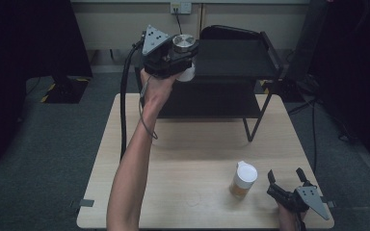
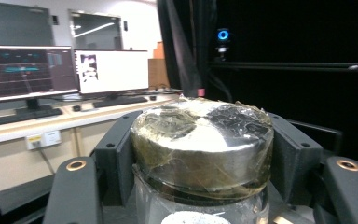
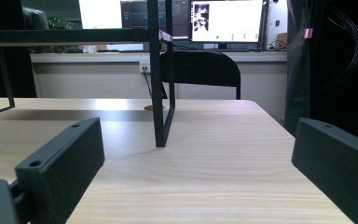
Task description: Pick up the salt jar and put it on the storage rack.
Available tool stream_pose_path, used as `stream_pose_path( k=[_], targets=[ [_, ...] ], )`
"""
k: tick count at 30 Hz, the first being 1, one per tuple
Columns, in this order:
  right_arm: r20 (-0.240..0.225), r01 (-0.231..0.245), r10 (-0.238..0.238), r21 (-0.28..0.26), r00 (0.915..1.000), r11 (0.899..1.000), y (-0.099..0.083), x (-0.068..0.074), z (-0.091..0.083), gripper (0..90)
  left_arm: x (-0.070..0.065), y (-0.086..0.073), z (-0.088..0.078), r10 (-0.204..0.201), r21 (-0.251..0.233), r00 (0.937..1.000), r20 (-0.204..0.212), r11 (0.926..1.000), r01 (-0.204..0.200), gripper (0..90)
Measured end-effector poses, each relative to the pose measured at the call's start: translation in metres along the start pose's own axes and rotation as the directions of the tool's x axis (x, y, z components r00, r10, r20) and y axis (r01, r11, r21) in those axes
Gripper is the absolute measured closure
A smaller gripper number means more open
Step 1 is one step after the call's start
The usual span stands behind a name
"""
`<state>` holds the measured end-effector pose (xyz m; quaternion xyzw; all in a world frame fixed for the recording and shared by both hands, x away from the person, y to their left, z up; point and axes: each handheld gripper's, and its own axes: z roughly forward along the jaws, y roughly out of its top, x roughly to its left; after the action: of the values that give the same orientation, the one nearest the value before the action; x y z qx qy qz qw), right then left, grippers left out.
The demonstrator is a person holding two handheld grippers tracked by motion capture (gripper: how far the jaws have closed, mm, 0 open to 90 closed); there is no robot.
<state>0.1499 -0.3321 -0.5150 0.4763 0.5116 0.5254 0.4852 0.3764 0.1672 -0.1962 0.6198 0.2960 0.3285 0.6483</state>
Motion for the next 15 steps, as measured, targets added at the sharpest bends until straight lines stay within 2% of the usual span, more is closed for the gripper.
stream_pose_path(
  k=[2,5,7,15],
  targets=[
    [-0.002,-0.001,0.001,-0.002,1.0,1.0,0.0,-0.001,0.0,0.8,0.001,0.002,0.007,0.012,0.012,0.9998,-0.018,0.9999,-0.012,35.1],
    [-0.003,-0.003,0.003,-0.002,1.0,1.0,0.0,-0.001,0.0,0.8,0.003,0.003,0.012,-0.002,0.018,0.9996,-0.028,0.9998,0.003,35.1],
    [-0.005,-0.003,0.003,-0.001,1.0,1.0,0.0,-0.001,0.0,0.8,0.001,0.004,0.017,0.012,0.025,0.9989,-0.046,0.9996,-0.011,35.1],
    [-0.007,-0.002,0.002,0.0,1.0,1.0,0.0,-0.001,0.0,0.8,0.007,0.0,0.031,0.016,0.014,0.9983,-0.056,0.9998,-0.015,35.1]
  ],
)
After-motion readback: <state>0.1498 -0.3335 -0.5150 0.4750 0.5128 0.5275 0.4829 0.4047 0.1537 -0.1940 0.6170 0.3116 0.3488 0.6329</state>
